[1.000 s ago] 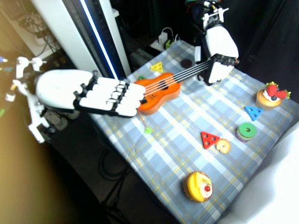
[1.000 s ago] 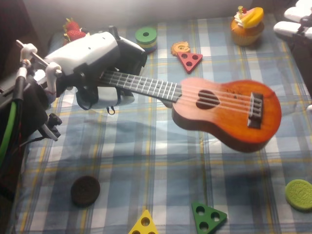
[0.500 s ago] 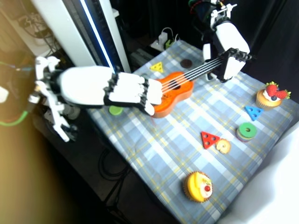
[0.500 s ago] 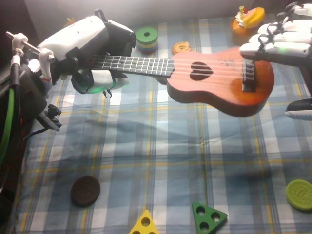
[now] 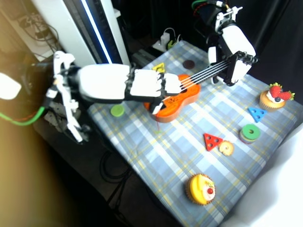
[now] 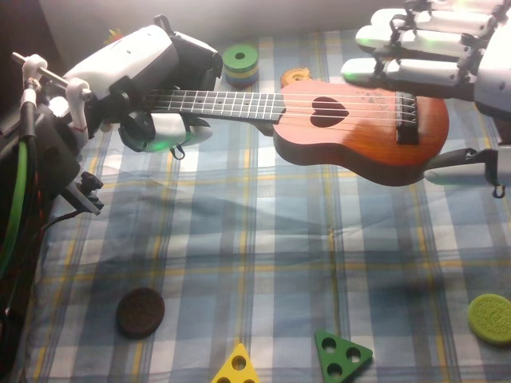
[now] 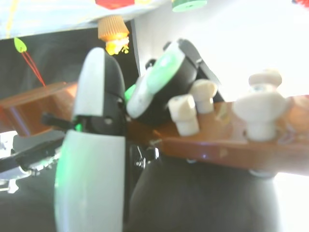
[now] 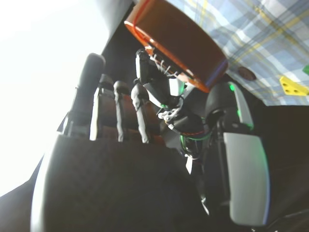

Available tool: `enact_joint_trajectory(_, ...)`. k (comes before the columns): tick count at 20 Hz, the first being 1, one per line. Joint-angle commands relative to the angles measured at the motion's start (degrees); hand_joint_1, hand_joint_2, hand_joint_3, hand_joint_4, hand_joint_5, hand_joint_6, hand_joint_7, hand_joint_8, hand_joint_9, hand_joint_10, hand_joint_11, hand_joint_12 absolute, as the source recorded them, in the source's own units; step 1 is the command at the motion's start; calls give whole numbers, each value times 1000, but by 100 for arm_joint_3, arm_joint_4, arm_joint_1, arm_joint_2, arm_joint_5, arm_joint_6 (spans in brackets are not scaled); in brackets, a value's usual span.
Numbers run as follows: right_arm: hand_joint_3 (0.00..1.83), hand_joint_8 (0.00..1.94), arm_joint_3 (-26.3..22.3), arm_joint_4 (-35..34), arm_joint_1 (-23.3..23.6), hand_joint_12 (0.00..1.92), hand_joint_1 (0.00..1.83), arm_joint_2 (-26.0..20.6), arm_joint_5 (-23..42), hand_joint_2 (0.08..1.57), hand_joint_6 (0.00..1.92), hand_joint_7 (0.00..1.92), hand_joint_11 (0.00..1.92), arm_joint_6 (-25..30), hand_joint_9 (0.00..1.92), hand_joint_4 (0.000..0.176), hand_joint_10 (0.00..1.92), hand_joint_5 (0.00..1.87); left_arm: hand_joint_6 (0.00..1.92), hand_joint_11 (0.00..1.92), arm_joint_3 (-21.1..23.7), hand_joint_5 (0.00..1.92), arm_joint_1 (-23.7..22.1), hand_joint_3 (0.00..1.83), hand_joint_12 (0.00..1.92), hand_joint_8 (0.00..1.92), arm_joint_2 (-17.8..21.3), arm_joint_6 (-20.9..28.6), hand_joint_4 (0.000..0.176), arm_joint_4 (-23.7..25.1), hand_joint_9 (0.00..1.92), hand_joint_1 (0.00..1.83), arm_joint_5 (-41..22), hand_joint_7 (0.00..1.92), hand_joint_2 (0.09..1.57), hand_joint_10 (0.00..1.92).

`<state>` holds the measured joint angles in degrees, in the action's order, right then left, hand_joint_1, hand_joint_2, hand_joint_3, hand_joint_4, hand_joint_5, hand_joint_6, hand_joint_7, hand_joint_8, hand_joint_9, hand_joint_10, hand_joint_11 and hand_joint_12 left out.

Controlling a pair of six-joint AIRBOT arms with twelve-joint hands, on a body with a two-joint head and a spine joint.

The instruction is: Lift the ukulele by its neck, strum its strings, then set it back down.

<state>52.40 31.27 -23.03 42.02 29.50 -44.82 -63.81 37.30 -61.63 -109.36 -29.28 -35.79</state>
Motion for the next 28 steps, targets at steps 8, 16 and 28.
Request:
enact_joint_trajectory(8, 0, 0, 40, 788, 556, 0, 247, 78, -97, 1189, 0, 0, 0, 472, 0, 14, 0, 213, 1921, 1423, -69, 810, -97, 1, 1921, 1921, -97, -54, 0, 88, 1366, 1400, -530, 1145, 1194, 1921)
enact_joint_trajectory(16, 1, 3, 87, 1243, 769, 1031, 305, 261, -582, 1268, 8, 151, 0, 548, 100, 0, 58, 276, 1921, 1380, -68, 797, -94, 5, 1921, 1921, -141, -101, 0, 100, 1336, 1391, -503, 1108, 1234, 1921)
enact_joint_trajectory(28, 0, 3, 217, 1907, 769, 1606, 493, 311, -273, 1280, 133, 317, 0, 1795, 134, 54, 391, 390, 1921, 1427, -58, 770, -61, 0, 1921, 1921, -116, -100, 0, 68, 1374, 1401, -569, 1152, 1225, 1921)
